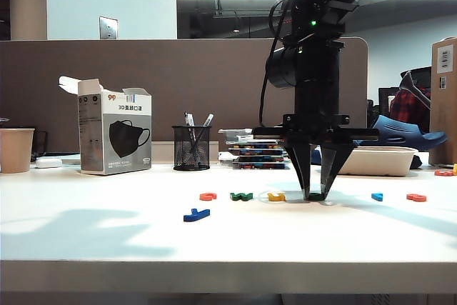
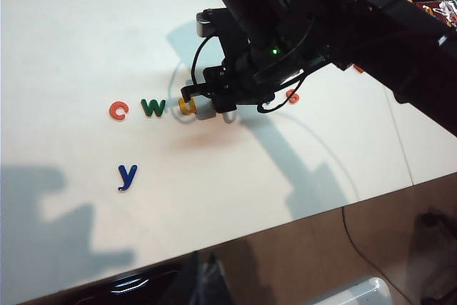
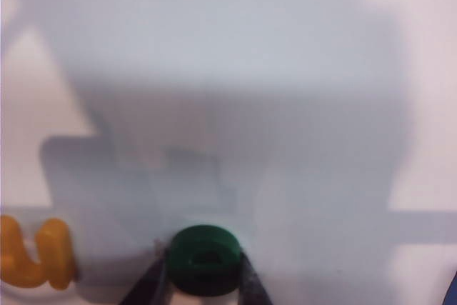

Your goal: Select the appropriate letters from the row of letter magnets placed on the table to arrange into the word "yes".

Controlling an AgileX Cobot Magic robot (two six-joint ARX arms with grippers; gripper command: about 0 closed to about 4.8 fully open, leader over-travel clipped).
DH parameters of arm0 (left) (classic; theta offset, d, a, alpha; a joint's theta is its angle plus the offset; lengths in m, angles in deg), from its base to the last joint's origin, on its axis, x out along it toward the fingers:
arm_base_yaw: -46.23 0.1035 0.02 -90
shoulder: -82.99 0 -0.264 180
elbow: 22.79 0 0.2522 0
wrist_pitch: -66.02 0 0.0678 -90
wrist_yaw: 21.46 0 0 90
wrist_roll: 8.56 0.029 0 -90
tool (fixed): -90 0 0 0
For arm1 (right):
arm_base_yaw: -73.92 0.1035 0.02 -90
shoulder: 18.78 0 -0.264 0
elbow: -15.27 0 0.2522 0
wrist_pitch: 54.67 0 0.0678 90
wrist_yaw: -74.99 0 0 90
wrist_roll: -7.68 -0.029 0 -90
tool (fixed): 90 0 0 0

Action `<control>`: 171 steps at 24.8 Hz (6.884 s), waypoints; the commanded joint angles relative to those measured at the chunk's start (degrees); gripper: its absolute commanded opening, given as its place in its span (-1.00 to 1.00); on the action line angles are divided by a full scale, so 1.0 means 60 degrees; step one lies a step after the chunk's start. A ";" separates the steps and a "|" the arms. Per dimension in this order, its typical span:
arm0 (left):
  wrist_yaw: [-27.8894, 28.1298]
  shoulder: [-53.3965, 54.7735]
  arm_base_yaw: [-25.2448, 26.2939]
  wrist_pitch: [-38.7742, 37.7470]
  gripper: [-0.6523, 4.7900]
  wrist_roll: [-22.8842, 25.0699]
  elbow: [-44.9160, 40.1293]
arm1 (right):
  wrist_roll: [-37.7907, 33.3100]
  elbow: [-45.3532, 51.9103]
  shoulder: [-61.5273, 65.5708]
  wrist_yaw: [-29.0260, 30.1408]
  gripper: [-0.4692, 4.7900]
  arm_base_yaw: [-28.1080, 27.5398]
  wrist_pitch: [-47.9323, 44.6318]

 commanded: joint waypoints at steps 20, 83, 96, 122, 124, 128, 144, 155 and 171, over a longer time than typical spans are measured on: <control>0.0033 -0.0036 -0.0007 0.0120 -0.78 0.0040 0.0025 | -0.0109 -0.0812 -0.0095 0.0120 -0.43 0.0033 0.0630; 0.0069 -0.0036 -0.0007 0.0142 -0.78 0.0066 0.0025 | -0.3075 0.0962 -0.0634 0.0295 -0.43 0.2779 -0.0313; 0.0069 -0.0036 -0.0007 0.0146 -0.78 0.0066 0.0025 | -0.2998 0.0951 -0.0634 0.0299 -0.43 0.2776 -0.0444; 0.0069 -0.0036 -0.0007 0.0149 -0.78 0.0066 0.0025 | -0.2994 0.0929 -0.0718 0.0299 -0.01 0.2765 -0.0415; 0.0069 -0.0036 -0.0007 0.0146 -0.78 0.0066 0.0025 | -0.2994 0.0929 -0.0816 0.0281 -0.01 0.2725 -0.0419; 0.0069 -0.0036 -0.0007 0.0146 -0.78 0.0066 0.0025 | -0.2918 0.0929 -0.1056 0.0281 -0.01 0.2630 -0.0412; 0.0069 -0.0036 -0.0007 0.0182 -0.78 0.0066 0.0025 | -0.1898 0.0922 -0.2295 -0.0412 0.02 0.1647 0.0029; 0.0069 -0.0036 -0.0007 0.0189 -0.78 0.0066 0.0025 | -0.0375 0.0922 -0.2473 -0.0470 0.08 0.0437 0.0557; 0.0073 -0.0036 -0.0007 0.0189 -0.78 0.0066 0.0025 | 0.1290 0.0933 -0.2612 -0.0331 0.07 -0.2018 0.0579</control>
